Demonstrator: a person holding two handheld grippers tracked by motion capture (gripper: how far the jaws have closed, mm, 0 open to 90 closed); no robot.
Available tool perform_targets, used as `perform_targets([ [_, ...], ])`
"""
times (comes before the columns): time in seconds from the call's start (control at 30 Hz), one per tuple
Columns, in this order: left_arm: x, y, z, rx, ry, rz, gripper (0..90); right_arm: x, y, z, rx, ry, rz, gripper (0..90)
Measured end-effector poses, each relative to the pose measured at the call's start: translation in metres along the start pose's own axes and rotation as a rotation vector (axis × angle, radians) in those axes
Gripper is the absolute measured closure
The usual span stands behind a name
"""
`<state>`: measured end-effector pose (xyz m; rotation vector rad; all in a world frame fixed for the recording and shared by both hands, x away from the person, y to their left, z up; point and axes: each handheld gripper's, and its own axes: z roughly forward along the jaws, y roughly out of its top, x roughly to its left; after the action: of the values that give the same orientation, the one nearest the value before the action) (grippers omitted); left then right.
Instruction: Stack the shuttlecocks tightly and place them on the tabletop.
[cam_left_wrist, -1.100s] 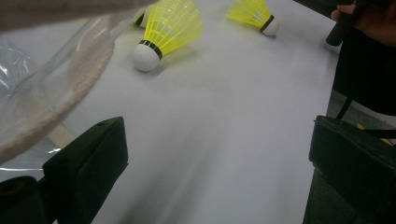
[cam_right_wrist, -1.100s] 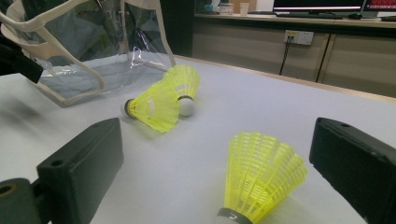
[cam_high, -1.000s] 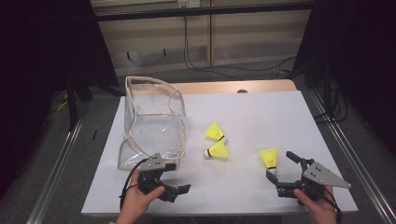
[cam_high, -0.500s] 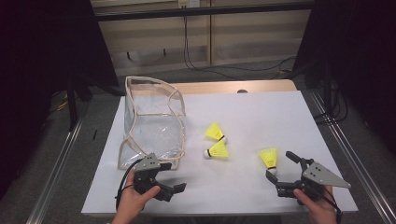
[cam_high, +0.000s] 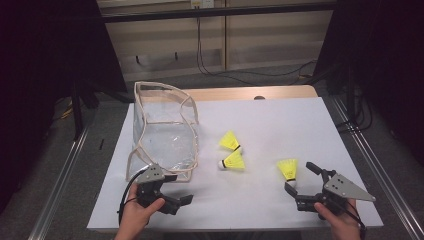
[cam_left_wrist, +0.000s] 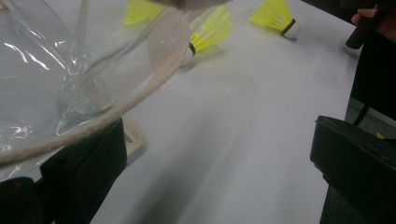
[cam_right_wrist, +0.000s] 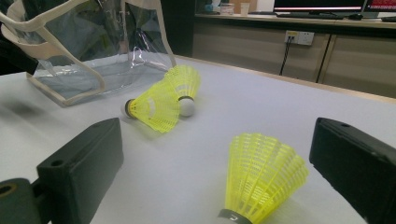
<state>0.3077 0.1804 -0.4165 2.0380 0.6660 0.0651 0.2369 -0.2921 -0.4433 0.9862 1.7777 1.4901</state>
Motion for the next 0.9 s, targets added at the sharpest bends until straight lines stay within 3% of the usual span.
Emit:
perform_targets([
  [0.3,0.004,-0.004,-0.005,-0.016,0.007,-0.025,3.7,0.000,0.000,0.000,0.000,0.000,0.000,2.8],
  [0.9,0.013,-0.010,-0.017,-0.030,0.041,-0.033,3.7,0.000,0.000,0.000,0.000,0.000,-0.001,2.8],
])
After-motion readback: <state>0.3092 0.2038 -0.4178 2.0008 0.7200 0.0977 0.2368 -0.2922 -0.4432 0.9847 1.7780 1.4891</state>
